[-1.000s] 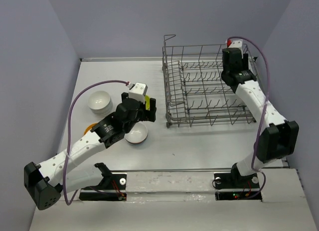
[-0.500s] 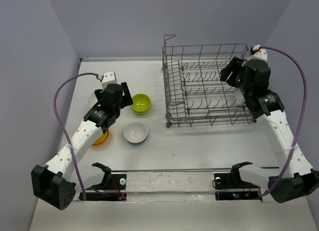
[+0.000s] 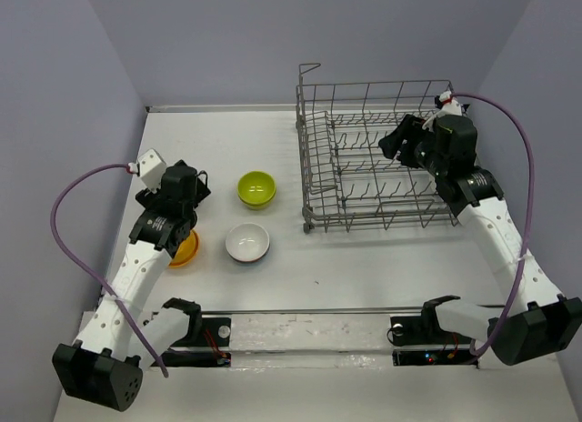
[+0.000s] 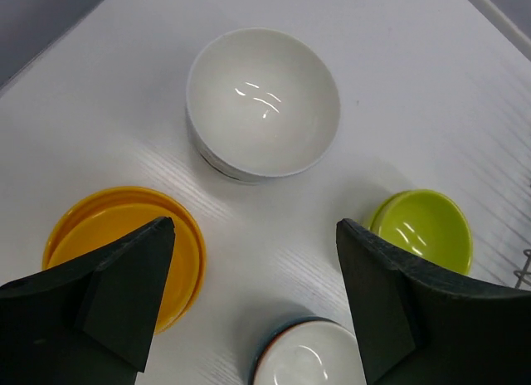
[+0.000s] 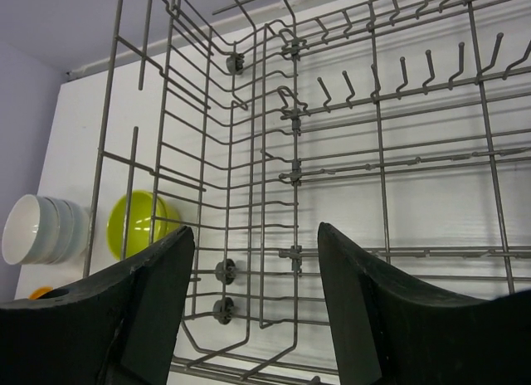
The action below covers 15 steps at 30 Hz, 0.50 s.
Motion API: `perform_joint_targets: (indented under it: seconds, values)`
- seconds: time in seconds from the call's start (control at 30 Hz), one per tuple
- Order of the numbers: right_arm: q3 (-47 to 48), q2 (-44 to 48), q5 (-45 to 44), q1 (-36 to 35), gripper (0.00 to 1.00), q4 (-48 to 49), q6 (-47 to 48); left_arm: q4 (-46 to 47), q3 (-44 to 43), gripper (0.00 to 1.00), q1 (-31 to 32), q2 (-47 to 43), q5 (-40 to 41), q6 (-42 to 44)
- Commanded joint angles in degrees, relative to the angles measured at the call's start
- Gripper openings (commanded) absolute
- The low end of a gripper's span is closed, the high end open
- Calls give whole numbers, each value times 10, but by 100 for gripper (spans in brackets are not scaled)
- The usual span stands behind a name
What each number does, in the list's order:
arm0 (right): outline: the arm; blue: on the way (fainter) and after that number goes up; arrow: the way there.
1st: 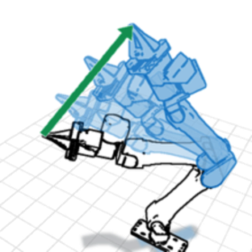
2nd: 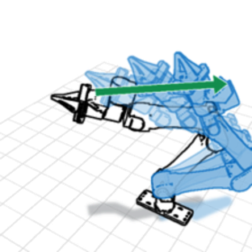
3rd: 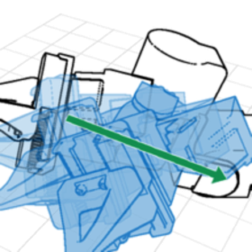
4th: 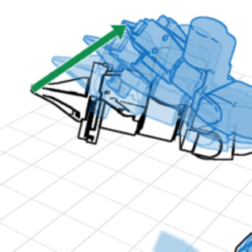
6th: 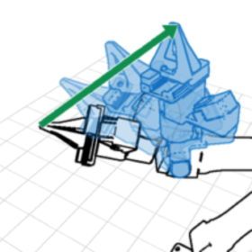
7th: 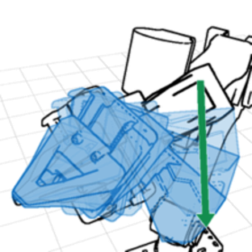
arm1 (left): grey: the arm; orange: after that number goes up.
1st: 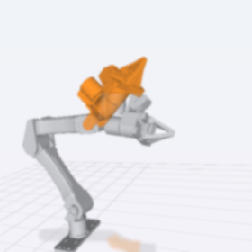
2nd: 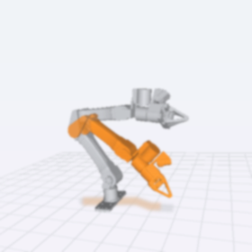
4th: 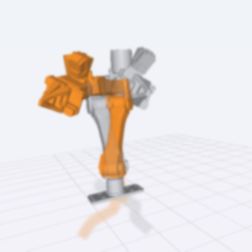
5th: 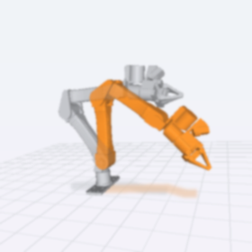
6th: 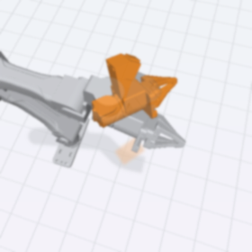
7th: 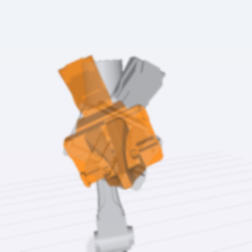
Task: Load the bowls into the dish rack
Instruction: Pick up the bowl from the bowl.
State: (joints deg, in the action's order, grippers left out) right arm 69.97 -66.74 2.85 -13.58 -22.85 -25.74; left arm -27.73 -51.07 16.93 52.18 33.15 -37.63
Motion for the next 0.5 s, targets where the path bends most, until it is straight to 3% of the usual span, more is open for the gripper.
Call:
perform_joint_targets:
  seconds: [0.0, 0.3, 0.47]
  values:
    - [-6, 29, 20, -3, 67, 37, -8, 21, 18, 88, -66, -3, -11, -31]
    - [-13, 57, 29, -3, 68, 36, -7, 95, 23, 80, -206, 66, -158, -25]
    - [-14, 57, 29, -3, 69, 36, -6, 118, 19, 75, -214, 94, -171, -29]
